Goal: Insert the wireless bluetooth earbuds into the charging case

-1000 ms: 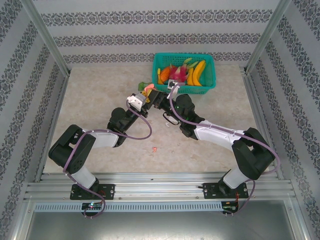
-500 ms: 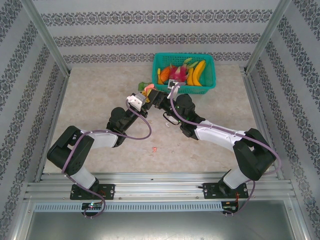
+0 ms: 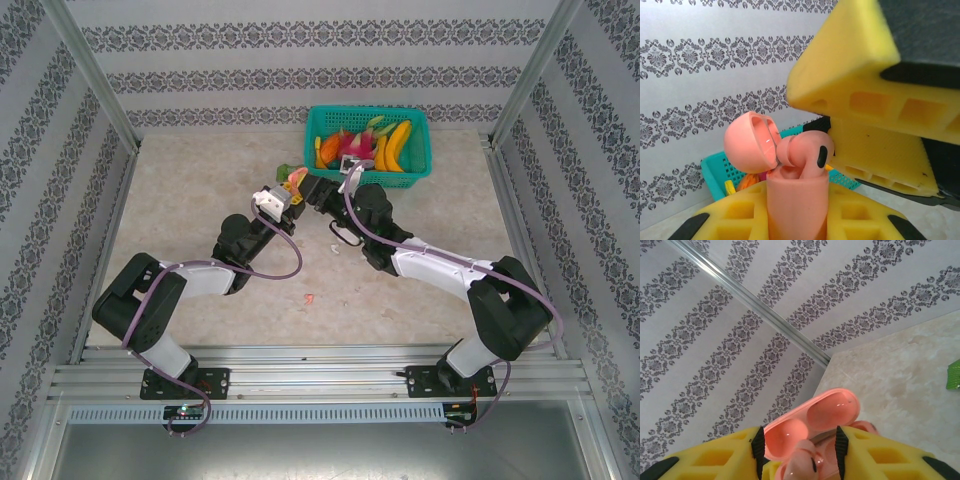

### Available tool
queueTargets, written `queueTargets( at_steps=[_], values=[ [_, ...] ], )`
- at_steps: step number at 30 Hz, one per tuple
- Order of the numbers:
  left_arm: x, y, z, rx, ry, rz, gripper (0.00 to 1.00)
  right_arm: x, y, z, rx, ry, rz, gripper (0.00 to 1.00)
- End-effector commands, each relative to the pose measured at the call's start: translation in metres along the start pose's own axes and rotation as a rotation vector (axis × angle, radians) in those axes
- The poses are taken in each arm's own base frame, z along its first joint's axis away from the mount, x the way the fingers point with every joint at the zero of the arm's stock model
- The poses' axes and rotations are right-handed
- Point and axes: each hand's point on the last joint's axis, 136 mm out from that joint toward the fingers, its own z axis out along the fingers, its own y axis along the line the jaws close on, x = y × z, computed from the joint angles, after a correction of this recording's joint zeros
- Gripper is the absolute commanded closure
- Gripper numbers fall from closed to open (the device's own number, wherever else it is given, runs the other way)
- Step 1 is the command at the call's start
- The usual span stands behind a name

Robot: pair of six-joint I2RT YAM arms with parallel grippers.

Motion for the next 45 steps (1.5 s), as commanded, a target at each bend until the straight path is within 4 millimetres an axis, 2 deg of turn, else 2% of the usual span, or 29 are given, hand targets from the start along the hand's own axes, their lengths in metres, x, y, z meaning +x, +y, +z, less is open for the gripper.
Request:
queueTargets(
  at_steps=[1,11,16,25,30,36,41,45],
  values=[
    [-0.056,-0.007,-0.006,0.036,-0.177,-0.002,1.0,0.009,-0.02,-0.002,0.076,0.034,0.023,0.54],
    [-0.052,-0.008,-0.007,0.038,-0.165,-0.005,1.0,0.004,-0.007,-0.004,0.034,0.038,0.038,0.53],
    [-0.048,-0.009,-0.008,0.044,-0.159,-0.006,1.0,-0.006,0.006,-0.017,0.023,0.035,0.022,0.49],
    [-0.045,0.004,-0.01,0.138,-0.17,-0.146,1.0,-0.013,0.009,-0.05,0.097,0.109,0.03,0.5],
    [-0.044,0.003,-0.008,0.222,-0.153,-0.201,1.0,-0.008,0.015,-0.061,0.11,0.196,0.047,0.62],
    [-0.036,-0.001,-0.007,0.315,-0.113,-0.263,1.0,0.002,0.03,-0.06,0.087,0.303,0.038,0.78],
    [-0.029,-0.003,-0.007,0.365,-0.086,-0.309,1.0,0.008,0.043,-0.057,0.068,0.352,0.012,0.84],
    [-0.024,-0.004,-0.007,0.39,-0.074,-0.335,1.0,0.013,0.046,-0.051,0.061,0.373,0.007,0.88]
  ],
)
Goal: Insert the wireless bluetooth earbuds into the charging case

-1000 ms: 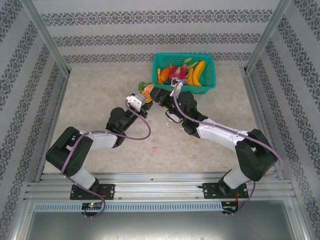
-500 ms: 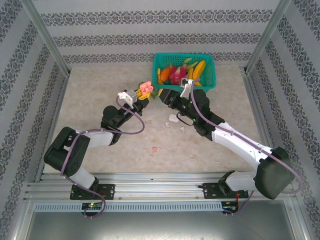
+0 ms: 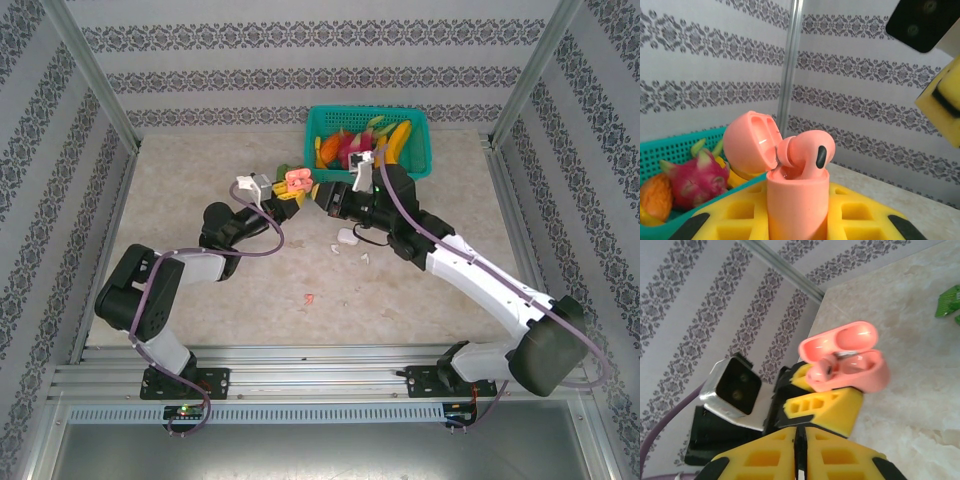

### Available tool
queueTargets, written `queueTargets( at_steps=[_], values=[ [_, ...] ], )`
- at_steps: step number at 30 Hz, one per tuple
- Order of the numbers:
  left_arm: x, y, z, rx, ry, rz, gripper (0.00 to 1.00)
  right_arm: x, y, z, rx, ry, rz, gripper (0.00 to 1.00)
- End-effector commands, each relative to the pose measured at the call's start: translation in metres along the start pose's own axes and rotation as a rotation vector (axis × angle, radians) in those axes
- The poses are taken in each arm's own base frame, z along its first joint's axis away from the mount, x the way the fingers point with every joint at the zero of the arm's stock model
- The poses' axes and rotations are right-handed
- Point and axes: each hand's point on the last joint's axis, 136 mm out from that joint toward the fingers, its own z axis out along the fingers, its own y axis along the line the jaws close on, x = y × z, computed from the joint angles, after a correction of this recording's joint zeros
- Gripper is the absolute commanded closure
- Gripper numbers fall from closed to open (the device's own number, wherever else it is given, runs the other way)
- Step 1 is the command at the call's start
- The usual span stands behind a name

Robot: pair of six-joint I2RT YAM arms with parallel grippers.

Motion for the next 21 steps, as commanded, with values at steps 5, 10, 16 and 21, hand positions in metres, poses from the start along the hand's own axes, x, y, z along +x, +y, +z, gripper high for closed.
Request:
queueTargets(
  at_steps=[5,10,16,21],
  values=[
    [-0.014,-0.01,0.004,0.098,-0.033,-0.017,1.0,0.01,0.006,0.016,-0.019,0.068,-0.018,0.9],
    [-0.012,-0.011,0.005,0.109,-0.025,-0.022,1.0,0.012,0.006,0.025,-0.02,0.084,-0.019,0.9],
    [-0.01,-0.013,0.005,0.123,-0.016,-0.029,1.0,0.008,0.005,0.032,-0.014,0.081,-0.022,0.91],
    [-0.008,-0.015,0.005,0.134,-0.011,-0.031,1.0,0.003,0.002,0.036,-0.009,0.076,-0.02,0.91]
  ],
)
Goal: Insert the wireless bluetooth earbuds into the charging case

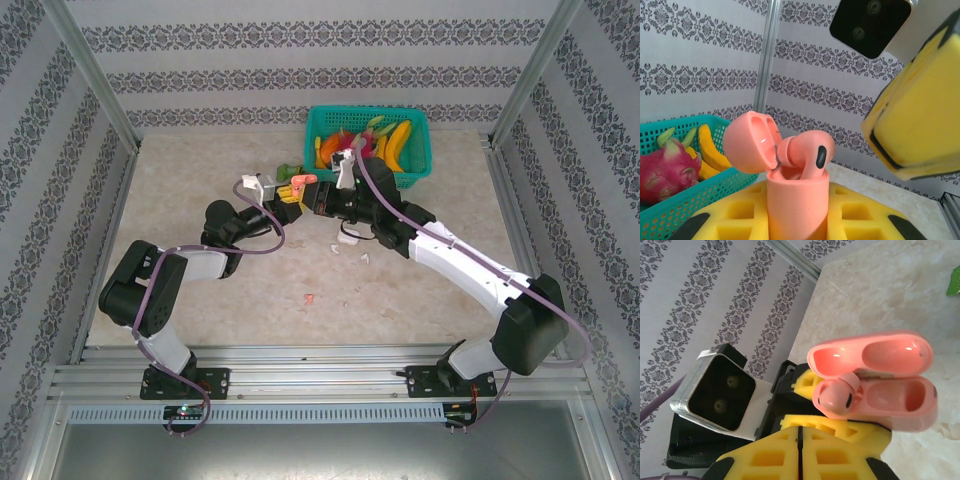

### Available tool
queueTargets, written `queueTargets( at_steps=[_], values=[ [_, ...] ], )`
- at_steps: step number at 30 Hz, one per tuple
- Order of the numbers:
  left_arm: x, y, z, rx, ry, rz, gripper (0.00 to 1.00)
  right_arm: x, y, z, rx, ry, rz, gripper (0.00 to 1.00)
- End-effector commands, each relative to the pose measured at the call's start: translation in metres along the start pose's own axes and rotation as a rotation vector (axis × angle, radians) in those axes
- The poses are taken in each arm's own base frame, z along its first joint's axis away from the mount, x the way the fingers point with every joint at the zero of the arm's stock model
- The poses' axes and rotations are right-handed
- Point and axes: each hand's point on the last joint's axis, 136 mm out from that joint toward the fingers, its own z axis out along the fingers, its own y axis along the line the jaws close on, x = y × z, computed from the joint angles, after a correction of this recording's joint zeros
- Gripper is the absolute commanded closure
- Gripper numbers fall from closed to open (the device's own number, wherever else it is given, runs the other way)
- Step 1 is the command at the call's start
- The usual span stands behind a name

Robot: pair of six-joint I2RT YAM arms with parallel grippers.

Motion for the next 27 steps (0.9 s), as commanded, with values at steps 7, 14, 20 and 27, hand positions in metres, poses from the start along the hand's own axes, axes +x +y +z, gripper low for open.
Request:
queueTargets(
  at_steps=[7,14,20,27],
  values=[
    [-0.016,-0.005,0.001,0.048,-0.043,0.029,1.0,-0.011,0.004,0.011,-0.019,-0.002,-0.028,0.91],
    [-0.015,-0.008,0.001,0.063,-0.038,0.021,1.0,-0.017,0.004,0.018,-0.023,-0.005,-0.028,0.91],
    [-0.013,-0.008,0.0,0.066,-0.031,0.021,1.0,-0.023,0.009,0.021,-0.039,-0.005,-0.032,0.91],
    [-0.01,-0.008,0.0,0.062,-0.026,0.021,1.0,-0.028,0.021,0.014,-0.074,-0.017,-0.036,0.91]
  ],
)
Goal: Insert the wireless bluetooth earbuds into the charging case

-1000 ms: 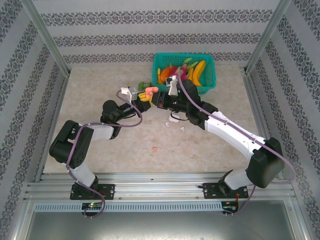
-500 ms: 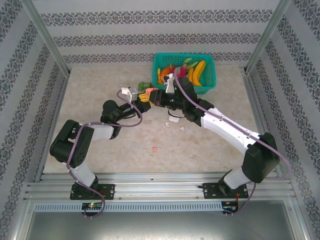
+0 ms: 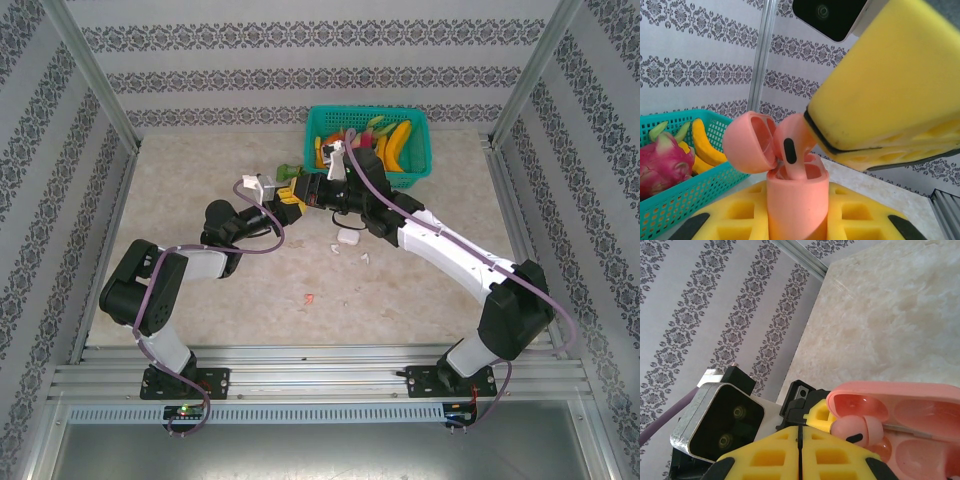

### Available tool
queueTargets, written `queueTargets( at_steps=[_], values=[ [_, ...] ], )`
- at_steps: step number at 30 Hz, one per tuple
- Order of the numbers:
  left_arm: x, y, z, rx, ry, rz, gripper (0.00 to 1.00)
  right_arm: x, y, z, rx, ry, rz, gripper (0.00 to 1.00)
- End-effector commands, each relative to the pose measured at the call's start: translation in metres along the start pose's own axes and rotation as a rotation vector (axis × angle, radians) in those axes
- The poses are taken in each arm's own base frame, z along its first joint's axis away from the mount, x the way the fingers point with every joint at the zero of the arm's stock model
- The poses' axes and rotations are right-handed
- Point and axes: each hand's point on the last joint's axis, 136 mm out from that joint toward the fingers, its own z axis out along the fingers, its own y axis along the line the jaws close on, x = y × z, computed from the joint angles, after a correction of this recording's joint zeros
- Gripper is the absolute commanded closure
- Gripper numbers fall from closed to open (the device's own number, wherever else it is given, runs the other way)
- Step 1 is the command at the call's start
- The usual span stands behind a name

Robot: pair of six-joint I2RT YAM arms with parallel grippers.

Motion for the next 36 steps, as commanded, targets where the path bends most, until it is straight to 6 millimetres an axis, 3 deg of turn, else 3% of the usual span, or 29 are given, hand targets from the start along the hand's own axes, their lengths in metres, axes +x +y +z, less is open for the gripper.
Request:
queueTargets(
  at_steps=[1,9,20,29,36],
  values=[
    [-0.014,-0.008,0.001,0.047,-0.038,0.049,1.0,-0.019,0.021,-0.011,-0.062,-0.045,-0.044,0.91],
    [-0.013,-0.007,0.001,0.047,-0.04,0.047,1.0,-0.035,0.027,-0.039,-0.052,-0.118,-0.057,0.91],
    [-0.015,-0.01,0.0,0.049,-0.042,0.06,1.0,-0.025,0.002,-0.023,-0.016,-0.082,-0.02,0.91],
    [-0.013,-0.013,-0.01,0.007,-0.042,0.13,1.0,-0.014,0.002,-0.04,0.021,-0.093,-0.026,0.84],
    [-0.017,-0.026,-0.014,0.045,-0.039,0.148,1.0,-0.004,-0.003,-0.028,0.044,-0.073,-0.026,0.83]
  ],
)
